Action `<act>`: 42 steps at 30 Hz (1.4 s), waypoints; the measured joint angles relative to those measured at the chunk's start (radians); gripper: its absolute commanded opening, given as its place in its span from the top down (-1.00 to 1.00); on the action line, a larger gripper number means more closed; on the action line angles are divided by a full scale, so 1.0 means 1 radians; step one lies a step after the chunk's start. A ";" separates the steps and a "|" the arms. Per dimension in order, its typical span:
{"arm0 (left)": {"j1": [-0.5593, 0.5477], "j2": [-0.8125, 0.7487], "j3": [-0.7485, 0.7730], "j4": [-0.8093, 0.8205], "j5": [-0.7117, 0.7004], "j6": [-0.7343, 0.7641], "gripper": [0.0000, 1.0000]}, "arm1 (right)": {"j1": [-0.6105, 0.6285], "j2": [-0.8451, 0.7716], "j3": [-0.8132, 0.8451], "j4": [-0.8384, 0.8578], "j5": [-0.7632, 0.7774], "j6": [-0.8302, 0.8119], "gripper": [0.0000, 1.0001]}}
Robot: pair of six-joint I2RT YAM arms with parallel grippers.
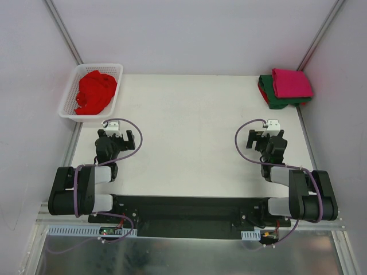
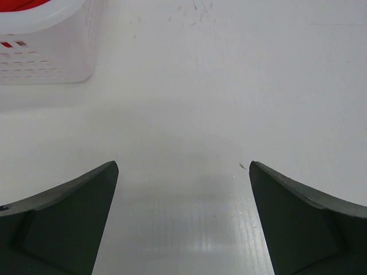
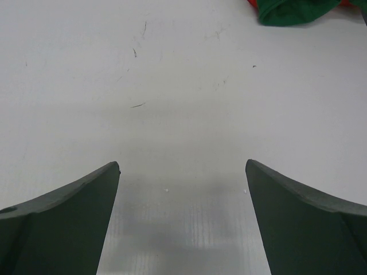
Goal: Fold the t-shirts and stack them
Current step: Grab crumpled tshirt from bin with the left arm
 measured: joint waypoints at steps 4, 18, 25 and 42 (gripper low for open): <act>0.000 0.000 0.000 0.000 -0.001 0.000 -0.99 | 0.000 0.000 0.000 0.000 0.000 0.000 -0.92; 0.000 -0.179 0.046 -0.203 -0.171 -0.066 -0.99 | 0.000 0.000 0.000 0.000 0.000 0.000 -0.92; 0.000 -0.261 0.319 -0.530 -0.251 -0.152 -0.99 | 0.000 0.000 0.000 0.000 0.000 0.000 -0.92; -0.003 0.169 1.257 -1.212 -0.342 0.079 -0.99 | 0.000 0.000 0.000 0.000 0.000 0.000 -0.92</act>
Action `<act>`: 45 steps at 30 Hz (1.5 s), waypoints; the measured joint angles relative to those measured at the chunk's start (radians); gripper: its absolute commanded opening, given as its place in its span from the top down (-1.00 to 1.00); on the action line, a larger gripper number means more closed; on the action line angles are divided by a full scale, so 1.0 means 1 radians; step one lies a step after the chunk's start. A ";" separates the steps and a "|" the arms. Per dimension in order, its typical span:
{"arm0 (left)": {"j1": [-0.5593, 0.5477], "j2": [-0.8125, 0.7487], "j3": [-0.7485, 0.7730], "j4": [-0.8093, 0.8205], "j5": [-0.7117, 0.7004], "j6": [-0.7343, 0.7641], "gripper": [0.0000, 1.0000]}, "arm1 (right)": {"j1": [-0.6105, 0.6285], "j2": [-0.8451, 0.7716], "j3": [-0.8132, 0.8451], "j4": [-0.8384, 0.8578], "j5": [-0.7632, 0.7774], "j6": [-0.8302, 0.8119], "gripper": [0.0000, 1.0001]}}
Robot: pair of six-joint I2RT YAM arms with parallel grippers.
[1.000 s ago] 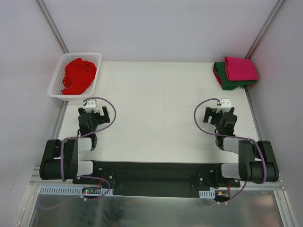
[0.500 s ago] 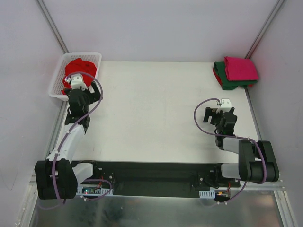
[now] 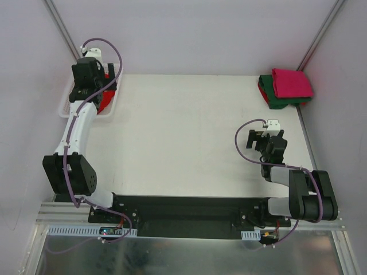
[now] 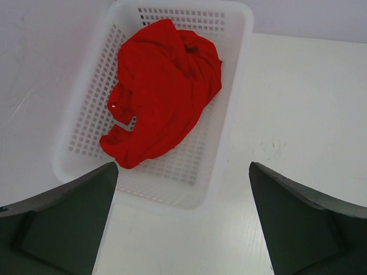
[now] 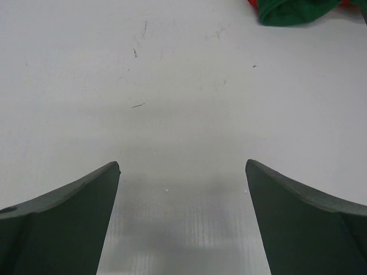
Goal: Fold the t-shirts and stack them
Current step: Grab crumpled tshirt from bin with the left arm
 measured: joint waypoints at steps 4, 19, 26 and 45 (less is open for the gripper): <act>0.028 0.057 0.064 -0.090 0.007 -0.003 -0.99 | 0.000 0.000 0.000 0.000 0.000 0.000 -0.93; 0.170 0.208 0.217 -0.262 0.102 -0.082 -0.99 | 0.000 0.000 0.000 0.000 0.000 0.000 -0.93; 0.168 0.385 0.319 -0.296 0.134 -0.114 -0.99 | 0.000 0.000 0.000 0.000 0.000 0.000 -0.92; 0.170 0.609 0.410 -0.176 0.120 -0.153 -0.93 | 0.000 0.000 0.000 0.000 0.000 0.000 -0.92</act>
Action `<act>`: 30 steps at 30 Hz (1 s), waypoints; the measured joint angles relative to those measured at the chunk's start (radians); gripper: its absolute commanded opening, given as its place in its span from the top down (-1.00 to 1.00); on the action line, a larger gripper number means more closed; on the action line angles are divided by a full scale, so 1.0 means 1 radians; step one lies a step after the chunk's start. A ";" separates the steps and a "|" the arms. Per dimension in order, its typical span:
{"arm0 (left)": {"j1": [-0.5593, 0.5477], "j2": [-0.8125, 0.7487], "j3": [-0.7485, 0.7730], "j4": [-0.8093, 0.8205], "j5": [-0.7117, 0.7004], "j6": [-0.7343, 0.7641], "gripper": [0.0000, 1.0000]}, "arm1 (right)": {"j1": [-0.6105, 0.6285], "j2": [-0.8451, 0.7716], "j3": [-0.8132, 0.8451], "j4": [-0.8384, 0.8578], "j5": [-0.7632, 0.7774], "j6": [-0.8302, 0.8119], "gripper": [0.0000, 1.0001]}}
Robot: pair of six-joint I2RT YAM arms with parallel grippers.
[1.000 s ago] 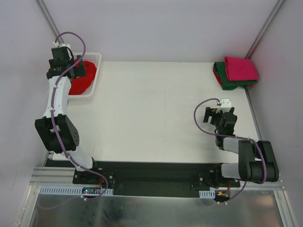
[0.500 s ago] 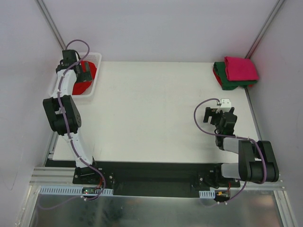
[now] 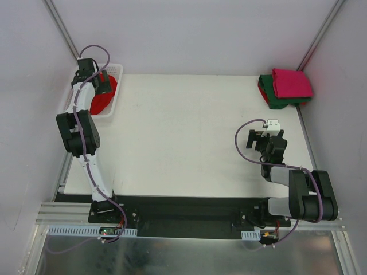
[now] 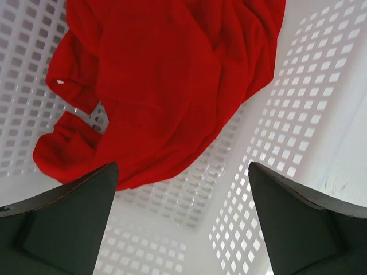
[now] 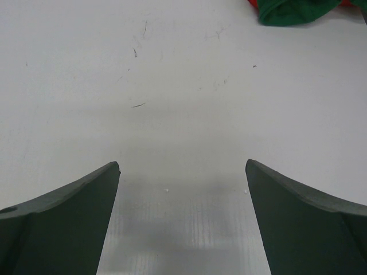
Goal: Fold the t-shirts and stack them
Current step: Grab crumpled tshirt from bin with the left arm
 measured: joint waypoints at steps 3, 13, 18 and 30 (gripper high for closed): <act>0.002 0.046 0.040 0.018 -0.002 0.000 -0.93 | 0.000 0.000 0.000 0.000 0.000 0.000 -0.92; 0.033 0.189 0.136 0.027 -0.004 -0.003 -0.87 | 0.000 0.000 0.000 0.000 0.000 0.000 -0.93; 0.051 0.237 0.187 0.028 -0.003 -0.006 -0.54 | 0.000 0.000 0.000 0.000 0.000 0.000 -0.92; 0.058 0.278 0.244 0.031 -0.003 -0.011 1.00 | 0.000 0.000 0.000 0.000 0.000 0.000 -0.92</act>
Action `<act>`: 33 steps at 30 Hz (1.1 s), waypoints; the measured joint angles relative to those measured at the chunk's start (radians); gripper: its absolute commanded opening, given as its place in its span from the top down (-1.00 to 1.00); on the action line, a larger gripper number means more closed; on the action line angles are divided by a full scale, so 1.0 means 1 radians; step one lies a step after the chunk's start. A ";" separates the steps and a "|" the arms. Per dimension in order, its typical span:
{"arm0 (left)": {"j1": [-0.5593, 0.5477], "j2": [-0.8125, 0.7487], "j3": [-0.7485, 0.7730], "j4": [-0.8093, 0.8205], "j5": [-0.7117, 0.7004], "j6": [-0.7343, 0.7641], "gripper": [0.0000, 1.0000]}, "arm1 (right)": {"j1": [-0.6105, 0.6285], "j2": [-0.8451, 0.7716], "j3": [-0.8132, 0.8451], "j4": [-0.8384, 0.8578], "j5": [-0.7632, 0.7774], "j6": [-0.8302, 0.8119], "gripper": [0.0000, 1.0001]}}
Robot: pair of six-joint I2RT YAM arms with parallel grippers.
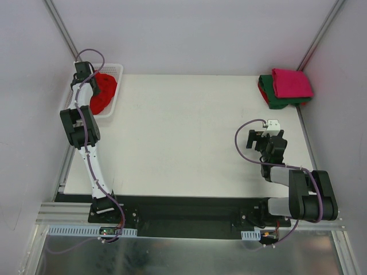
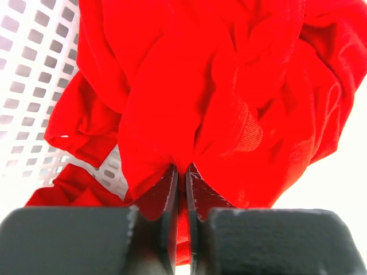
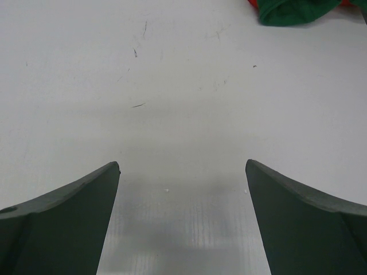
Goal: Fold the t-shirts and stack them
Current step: Grab crumpled tshirt from bin with the left arm
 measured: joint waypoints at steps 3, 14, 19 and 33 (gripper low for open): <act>0.000 0.000 0.002 0.000 0.002 0.001 1.00 | 0.000 0.000 0.000 0.000 0.000 0.000 -0.93; 0.000 -0.038 -0.009 -0.007 0.040 -0.031 1.00 | 0.000 0.000 0.000 0.000 0.000 0.000 -0.93; 0.000 -0.182 -0.013 -0.023 0.079 -0.048 1.00 | 0.000 0.000 0.000 0.000 0.000 0.000 -0.92; -0.003 -0.640 0.090 -0.024 0.212 -0.105 1.00 | 0.000 0.000 0.000 0.000 0.000 0.000 -0.92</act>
